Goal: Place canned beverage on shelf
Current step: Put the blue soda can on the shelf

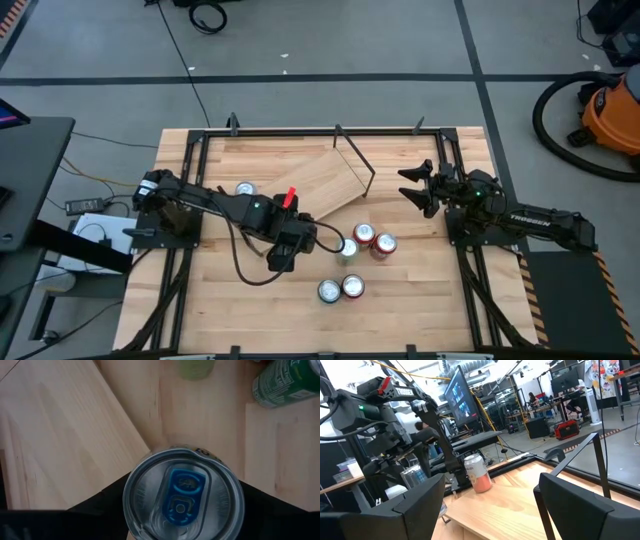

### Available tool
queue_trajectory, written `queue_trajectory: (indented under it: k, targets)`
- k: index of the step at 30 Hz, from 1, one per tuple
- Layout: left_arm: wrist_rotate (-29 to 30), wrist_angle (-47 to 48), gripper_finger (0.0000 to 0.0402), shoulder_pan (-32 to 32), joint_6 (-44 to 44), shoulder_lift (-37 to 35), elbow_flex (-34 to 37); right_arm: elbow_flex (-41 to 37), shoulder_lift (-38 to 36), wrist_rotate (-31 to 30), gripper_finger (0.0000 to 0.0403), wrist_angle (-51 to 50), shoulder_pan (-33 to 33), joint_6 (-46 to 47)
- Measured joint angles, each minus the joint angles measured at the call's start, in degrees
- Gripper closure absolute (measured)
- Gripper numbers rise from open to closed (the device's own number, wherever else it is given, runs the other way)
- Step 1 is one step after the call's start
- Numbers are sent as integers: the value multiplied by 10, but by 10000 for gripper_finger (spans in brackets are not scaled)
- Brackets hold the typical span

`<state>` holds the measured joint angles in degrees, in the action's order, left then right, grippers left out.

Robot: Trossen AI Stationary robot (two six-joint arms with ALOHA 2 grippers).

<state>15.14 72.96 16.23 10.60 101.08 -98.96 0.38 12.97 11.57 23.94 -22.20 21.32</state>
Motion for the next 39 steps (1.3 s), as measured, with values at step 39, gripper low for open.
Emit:
queue_trajectory:
  k: [39]
  targets:
    - [37,-93,150,-79,44,-237,227,0,6,-10,69,4,1,1]
